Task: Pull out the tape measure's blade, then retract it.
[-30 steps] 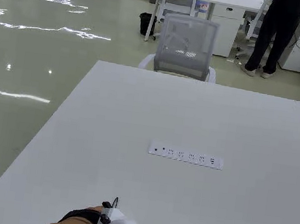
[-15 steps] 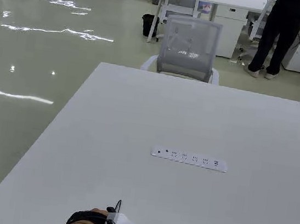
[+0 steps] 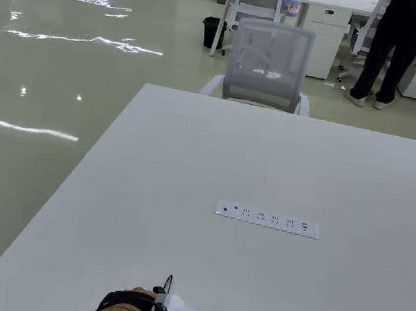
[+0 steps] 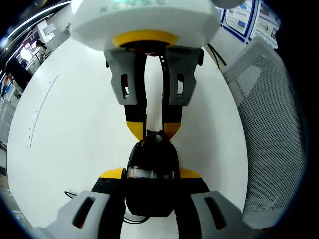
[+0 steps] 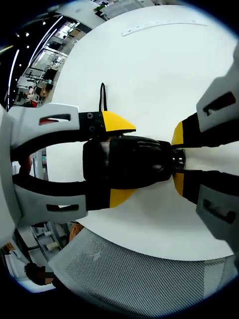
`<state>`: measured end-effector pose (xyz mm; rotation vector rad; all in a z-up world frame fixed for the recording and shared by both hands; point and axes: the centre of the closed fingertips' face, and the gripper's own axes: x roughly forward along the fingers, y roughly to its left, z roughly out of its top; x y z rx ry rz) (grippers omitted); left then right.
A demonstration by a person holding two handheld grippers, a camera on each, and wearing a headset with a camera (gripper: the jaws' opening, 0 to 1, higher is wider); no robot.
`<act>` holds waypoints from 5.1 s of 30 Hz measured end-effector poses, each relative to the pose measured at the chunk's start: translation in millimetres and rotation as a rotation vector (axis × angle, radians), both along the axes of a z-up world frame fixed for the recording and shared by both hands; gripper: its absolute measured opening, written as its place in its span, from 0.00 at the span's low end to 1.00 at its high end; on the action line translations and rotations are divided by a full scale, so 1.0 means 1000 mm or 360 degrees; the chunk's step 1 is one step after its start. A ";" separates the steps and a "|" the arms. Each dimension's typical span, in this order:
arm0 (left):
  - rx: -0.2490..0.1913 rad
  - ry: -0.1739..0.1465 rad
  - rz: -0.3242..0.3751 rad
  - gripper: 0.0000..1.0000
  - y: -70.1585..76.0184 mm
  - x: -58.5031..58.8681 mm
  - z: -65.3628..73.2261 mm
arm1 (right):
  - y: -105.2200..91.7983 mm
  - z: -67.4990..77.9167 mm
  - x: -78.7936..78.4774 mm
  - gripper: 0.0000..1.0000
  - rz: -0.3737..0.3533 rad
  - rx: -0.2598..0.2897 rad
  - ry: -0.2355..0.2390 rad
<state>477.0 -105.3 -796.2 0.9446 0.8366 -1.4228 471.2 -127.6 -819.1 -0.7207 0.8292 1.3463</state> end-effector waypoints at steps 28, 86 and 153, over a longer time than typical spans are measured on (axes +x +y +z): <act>0.0096 -0.0015 -0.0009 0.34 0.002 0.001 -0.002 | -0.006 -0.002 -0.001 0.11 0.0005 -0.0084 0.0012; 0.0106 0.0006 0.0003 0.34 0.001 0.001 -0.002 | -0.046 0.000 -0.007 0.11 -0.0033 -0.0122 0.0037; 0.0092 0.0011 0.0017 0.34 0.001 0.001 -0.002 | -0.090 0.001 -0.009 0.11 -0.0104 -0.0160 0.0075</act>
